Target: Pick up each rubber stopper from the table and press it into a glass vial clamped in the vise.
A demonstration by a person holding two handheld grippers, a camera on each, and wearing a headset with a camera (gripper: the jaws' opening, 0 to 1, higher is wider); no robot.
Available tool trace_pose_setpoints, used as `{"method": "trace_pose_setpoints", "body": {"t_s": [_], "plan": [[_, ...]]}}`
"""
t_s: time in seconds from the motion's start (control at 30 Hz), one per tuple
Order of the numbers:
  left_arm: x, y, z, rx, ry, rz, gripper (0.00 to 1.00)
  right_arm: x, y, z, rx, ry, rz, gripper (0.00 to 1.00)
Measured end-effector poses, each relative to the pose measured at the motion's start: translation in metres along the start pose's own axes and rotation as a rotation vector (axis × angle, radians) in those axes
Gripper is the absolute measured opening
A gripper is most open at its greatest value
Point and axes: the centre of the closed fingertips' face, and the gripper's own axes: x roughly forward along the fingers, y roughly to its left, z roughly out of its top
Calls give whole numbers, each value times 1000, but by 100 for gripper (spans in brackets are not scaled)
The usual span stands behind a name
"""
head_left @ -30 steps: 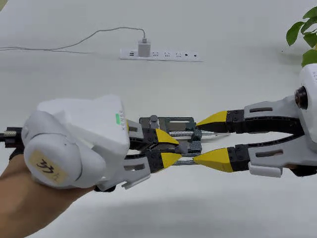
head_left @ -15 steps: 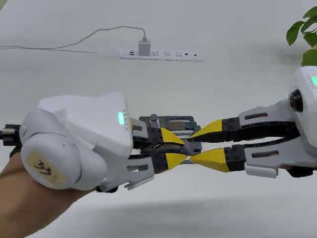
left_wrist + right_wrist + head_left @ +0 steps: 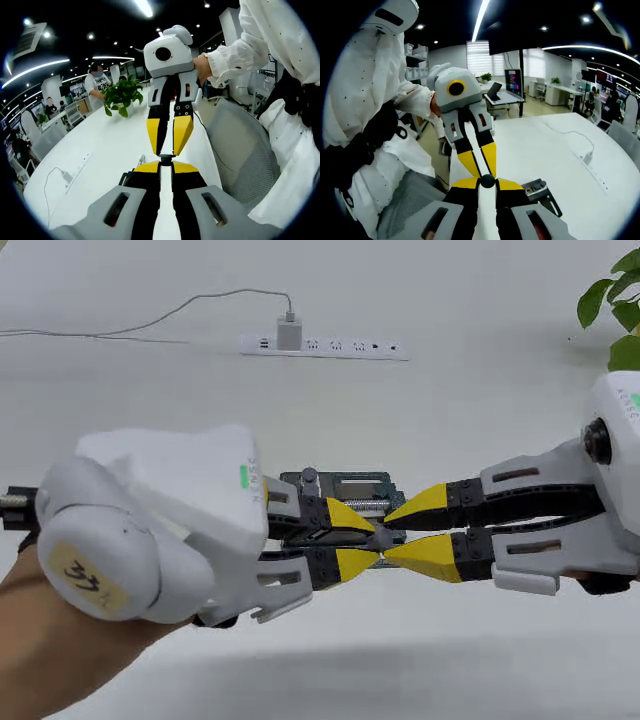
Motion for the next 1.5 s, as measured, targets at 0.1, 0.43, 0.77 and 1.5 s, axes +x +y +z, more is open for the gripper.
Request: {"method": "trace_pose_setpoints", "body": {"t_s": [0.1,0.43,0.77,1.5], "plan": [[0,0,0,0,-1,-2,4,0,1,0,-1,2,2,8],[-1,-3,0,2,2,-17,4,1,4,0,-6,7,17,7],[-1,-5,0,-10,-1,-35,4,-1,5,-3,-15,19,34,7],[0,-6,-2,-33,-17,-34,4,1,5,-3,-19,29,32,5]]}}
